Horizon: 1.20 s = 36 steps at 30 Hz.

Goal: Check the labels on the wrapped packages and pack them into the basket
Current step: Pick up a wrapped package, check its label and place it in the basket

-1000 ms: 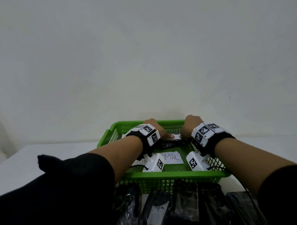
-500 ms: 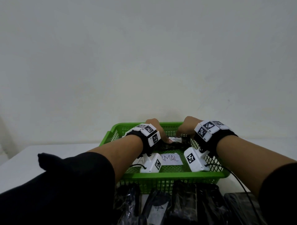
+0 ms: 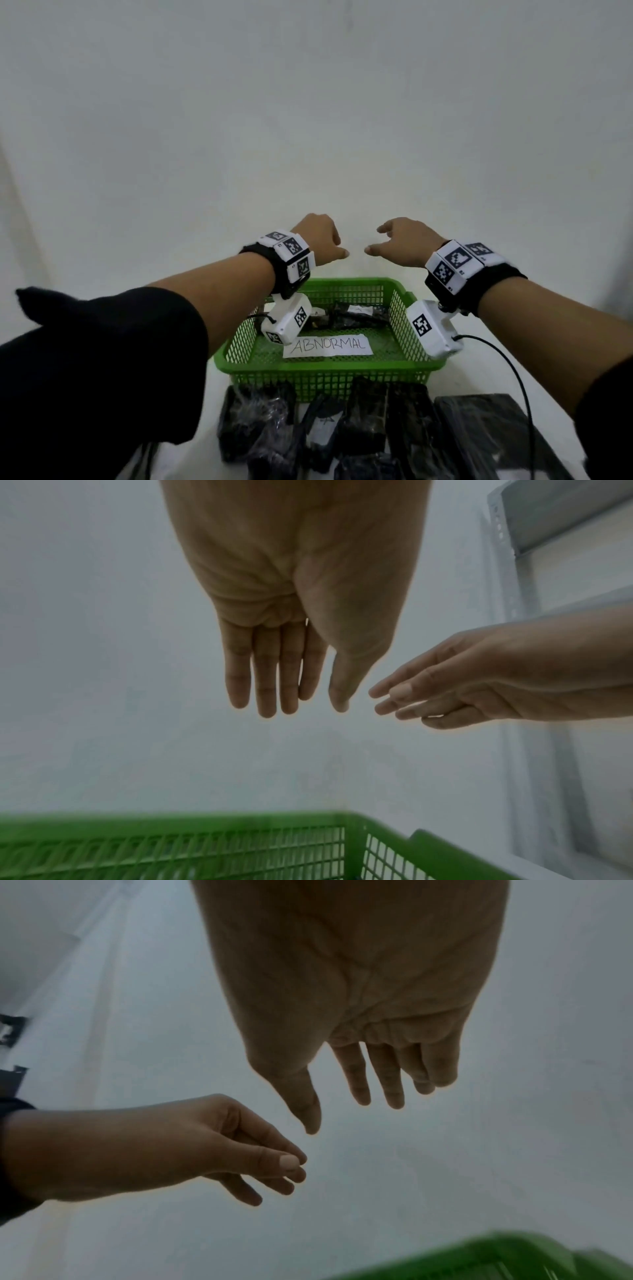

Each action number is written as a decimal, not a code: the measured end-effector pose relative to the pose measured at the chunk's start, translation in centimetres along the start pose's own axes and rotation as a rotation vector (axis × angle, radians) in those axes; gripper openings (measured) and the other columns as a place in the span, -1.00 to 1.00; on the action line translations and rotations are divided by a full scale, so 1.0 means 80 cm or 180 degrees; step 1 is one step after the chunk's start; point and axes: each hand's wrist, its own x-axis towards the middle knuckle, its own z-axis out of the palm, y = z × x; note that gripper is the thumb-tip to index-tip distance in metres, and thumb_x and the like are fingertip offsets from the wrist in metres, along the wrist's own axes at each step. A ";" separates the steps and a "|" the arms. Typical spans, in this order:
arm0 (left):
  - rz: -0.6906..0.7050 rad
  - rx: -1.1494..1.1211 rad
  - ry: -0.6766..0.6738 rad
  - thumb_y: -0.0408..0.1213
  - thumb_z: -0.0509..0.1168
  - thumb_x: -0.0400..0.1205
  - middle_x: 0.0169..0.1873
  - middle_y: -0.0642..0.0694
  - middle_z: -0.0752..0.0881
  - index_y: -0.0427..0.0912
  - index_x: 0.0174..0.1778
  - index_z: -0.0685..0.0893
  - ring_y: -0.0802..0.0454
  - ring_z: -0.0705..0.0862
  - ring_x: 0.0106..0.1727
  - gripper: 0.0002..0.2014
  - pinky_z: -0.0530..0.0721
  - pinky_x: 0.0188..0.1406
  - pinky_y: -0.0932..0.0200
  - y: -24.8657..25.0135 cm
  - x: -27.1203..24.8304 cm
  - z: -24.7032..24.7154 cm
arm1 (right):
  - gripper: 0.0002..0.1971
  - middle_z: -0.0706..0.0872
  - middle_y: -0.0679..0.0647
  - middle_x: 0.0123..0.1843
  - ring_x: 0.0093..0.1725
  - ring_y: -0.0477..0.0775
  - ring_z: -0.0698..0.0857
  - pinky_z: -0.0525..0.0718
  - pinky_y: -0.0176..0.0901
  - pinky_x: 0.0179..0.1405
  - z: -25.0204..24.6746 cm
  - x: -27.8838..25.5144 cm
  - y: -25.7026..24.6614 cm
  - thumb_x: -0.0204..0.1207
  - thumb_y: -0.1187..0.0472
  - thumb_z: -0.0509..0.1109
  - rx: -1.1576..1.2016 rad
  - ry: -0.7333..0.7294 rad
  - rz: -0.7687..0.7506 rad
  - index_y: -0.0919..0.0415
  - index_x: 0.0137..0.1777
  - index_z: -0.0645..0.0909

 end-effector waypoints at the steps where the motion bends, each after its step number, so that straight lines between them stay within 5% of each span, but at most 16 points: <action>1: 0.0055 0.0066 -0.0035 0.02 0.46 0.60 0.20 -0.11 0.81 -0.23 0.29 0.78 -0.03 0.76 0.21 -0.54 0.72 0.22 0.08 0.003 -0.010 -0.012 | -0.25 0.52 0.13 0.69 0.64 0.16 0.52 0.50 0.01 0.53 -0.008 -0.012 -0.004 0.63 -0.19 0.47 -0.0036 0.0041 -0.0081 0.18 0.71 0.41; 5: 0.0257 0.0435 -0.0117 0.10 0.38 0.64 0.40 -0.08 0.70 -0.19 0.49 0.63 -0.02 0.67 0.39 -0.42 0.62 0.36 0.08 0.014 -0.055 -0.057 | -0.14 0.41 0.10 0.77 0.72 0.16 0.41 0.45 0.06 0.60 -0.033 -0.065 -0.025 0.63 -0.29 0.41 -0.0171 0.0063 -0.0299 0.14 0.79 0.25; 9: 0.0329 0.0843 -0.0150 0.20 0.29 0.67 0.60 -0.06 0.50 -0.12 0.66 0.42 -0.03 0.47 0.61 -0.30 0.45 0.57 0.01 0.019 -0.100 -0.086 | -0.07 0.26 0.11 0.83 0.85 0.19 0.10 0.29 0.24 0.75 -0.038 -0.118 -0.046 0.60 -0.38 0.37 -0.0181 0.0030 -0.0453 0.10 0.82 0.18; 15: 0.0380 0.1177 -0.0325 0.31 0.20 0.66 0.62 -0.10 0.48 -0.09 0.74 0.24 -0.05 0.36 0.67 -0.19 0.38 0.63 -0.08 0.015 -0.180 -0.104 | -0.06 0.07 0.13 0.88 0.87 0.21 -0.11 -0.03 0.21 0.83 -0.023 -0.198 -0.073 0.65 -0.37 0.30 -0.0383 -0.0116 -0.0719 0.17 0.85 0.08; 19: 0.0370 0.1268 -0.0397 0.28 0.21 0.67 0.70 -0.09 0.32 -0.11 0.75 0.21 -0.09 0.33 0.69 -0.18 0.35 0.65 -0.07 0.004 -0.235 -0.111 | -0.03 0.01 0.14 0.89 0.87 0.21 -0.15 -0.08 0.21 0.85 -0.003 -0.235 -0.087 0.64 -0.40 0.28 -0.0389 -0.0301 -0.0833 0.16 0.86 0.04; 31: 0.0197 0.0675 -0.0618 0.27 0.24 0.66 0.68 -0.03 0.38 -0.06 0.73 0.28 -0.07 0.43 0.61 -0.22 0.37 0.55 0.08 -0.041 -0.371 -0.083 | 0.02 -0.07 0.11 0.90 0.87 0.20 -0.19 -0.10 0.18 0.82 0.064 -0.314 -0.122 0.63 -0.45 0.23 -0.0442 -0.0681 -0.1004 0.15 0.87 -0.04; 36: -0.0022 0.0582 -0.0878 0.28 0.27 0.63 0.73 -0.09 0.24 -0.03 0.75 0.21 -0.04 0.29 0.71 -0.17 0.22 0.67 0.05 -0.078 -0.417 -0.053 | -0.03 -0.06 0.06 0.90 0.87 0.15 -0.19 -0.11 0.14 0.84 0.108 -0.340 -0.143 0.66 -0.30 0.35 -0.0245 -0.0971 -0.1368 0.12 0.87 -0.04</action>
